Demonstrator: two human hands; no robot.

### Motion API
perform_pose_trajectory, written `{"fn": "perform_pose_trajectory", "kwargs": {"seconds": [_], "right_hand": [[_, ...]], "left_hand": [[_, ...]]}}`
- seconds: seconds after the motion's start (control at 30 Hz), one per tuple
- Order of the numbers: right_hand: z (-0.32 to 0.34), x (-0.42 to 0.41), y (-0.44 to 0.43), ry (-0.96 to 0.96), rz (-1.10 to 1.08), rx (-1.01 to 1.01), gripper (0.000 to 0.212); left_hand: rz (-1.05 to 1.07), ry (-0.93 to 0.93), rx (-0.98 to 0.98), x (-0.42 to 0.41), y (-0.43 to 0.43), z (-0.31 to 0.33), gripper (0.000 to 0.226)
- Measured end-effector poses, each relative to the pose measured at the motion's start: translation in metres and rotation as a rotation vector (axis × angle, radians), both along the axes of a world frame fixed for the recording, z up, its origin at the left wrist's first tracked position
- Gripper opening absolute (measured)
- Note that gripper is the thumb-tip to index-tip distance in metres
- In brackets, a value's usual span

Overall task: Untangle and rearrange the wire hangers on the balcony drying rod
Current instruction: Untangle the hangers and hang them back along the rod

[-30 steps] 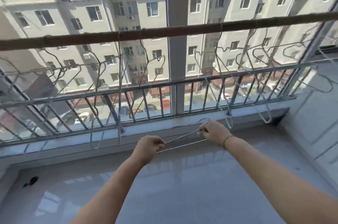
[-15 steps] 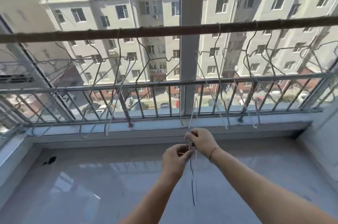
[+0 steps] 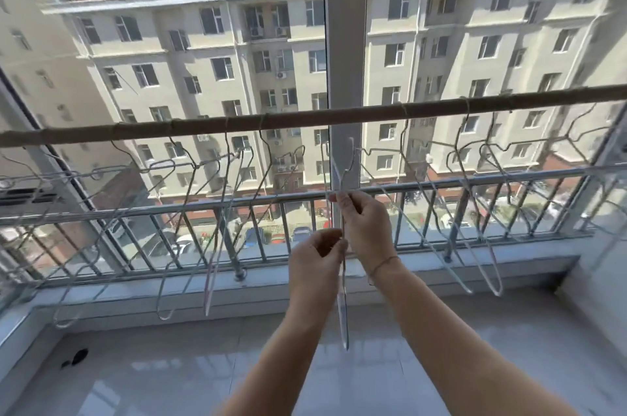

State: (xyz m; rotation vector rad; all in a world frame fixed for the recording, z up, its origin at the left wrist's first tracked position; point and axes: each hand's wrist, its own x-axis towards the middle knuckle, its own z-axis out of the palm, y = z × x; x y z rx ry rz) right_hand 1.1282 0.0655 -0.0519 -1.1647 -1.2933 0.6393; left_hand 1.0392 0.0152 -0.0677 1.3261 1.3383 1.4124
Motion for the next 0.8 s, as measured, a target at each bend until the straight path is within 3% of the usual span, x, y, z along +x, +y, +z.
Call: {"fn": "perform_pose_trajectory", "kwargs": {"seconds": [0.17,0.53,0.63,0.8], "right_hand": [[0.036,-0.001,0.025,0.003,-0.029,0.037,0.025],[0.034,0.006,0.029,-0.124,-0.133,-0.067,0.033],[0.042,0.009,0.016,-0.171,-0.184,-0.024,0.027],[0.067,0.038,-0.011,-0.188,-0.260,0.096,0.024]], "left_hand": [[-0.003,-0.031,0.065,0.005,0.025,0.030,0.015],[0.013,0.037,0.046,0.010,0.037,0.028,0.021],[0.079,0.157,0.164,0.013,0.034,0.036,0.029],[-0.012,0.114,0.273,0.035,0.027,0.062,0.025]]}}
